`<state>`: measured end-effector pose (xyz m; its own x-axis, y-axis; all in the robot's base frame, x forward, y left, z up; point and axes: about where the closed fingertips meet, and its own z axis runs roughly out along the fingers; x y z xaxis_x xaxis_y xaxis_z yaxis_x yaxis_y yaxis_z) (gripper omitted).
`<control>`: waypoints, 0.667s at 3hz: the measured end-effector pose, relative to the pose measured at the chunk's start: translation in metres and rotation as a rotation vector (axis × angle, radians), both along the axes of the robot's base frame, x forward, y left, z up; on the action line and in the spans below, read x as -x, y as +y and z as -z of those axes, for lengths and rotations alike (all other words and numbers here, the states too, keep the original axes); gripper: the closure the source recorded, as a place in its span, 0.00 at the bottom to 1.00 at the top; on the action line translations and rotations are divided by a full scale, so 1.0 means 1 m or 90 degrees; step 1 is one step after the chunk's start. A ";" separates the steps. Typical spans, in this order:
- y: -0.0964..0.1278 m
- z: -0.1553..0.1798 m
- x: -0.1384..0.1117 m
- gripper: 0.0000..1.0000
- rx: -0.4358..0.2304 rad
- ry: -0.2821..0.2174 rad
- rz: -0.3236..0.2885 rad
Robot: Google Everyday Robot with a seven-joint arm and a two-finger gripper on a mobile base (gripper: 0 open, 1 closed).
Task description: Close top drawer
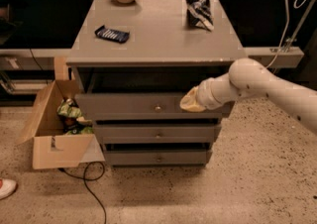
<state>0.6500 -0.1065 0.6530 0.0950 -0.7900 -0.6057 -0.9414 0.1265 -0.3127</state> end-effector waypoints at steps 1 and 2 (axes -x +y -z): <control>0.000 0.000 0.000 1.00 0.000 0.000 0.000; 0.004 0.001 -0.028 1.00 -0.004 0.001 0.008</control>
Offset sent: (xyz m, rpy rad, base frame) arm 0.0854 0.0063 0.0020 0.0161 -0.0017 -0.0482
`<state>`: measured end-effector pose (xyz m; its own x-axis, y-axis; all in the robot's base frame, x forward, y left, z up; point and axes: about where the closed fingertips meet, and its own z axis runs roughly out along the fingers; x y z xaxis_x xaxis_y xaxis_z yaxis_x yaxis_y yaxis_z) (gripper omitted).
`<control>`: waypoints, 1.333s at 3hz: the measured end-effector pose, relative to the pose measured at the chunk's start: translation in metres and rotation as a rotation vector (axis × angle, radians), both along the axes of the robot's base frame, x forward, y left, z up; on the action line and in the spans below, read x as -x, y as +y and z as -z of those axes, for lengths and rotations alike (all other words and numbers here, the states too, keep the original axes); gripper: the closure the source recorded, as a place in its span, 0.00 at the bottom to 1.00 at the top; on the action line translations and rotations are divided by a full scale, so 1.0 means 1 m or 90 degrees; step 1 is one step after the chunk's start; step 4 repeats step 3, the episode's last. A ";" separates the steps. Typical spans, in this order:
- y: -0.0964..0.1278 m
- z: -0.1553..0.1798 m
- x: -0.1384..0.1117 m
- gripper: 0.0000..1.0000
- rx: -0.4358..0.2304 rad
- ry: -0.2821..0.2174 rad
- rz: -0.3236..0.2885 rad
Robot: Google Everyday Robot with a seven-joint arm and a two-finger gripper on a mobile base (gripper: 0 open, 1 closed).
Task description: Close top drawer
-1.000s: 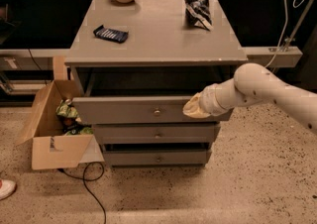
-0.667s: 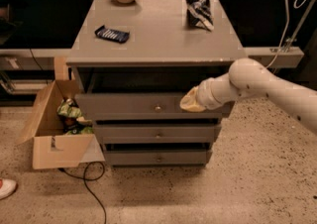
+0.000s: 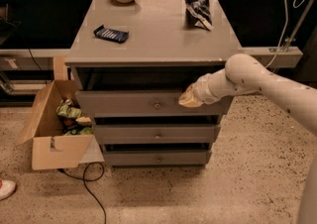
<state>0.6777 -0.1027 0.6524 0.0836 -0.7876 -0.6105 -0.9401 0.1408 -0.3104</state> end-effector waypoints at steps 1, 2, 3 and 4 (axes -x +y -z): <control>0.000 0.000 0.002 1.00 0.000 0.000 0.000; -0.015 -0.003 0.004 1.00 -0.025 -0.008 0.020; -0.028 -0.022 0.034 1.00 -0.063 -0.025 0.022; -0.028 -0.022 0.034 1.00 -0.063 -0.025 0.022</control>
Offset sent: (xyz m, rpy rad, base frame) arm -0.0050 -0.0430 0.0123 0.0939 -0.0362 -0.0827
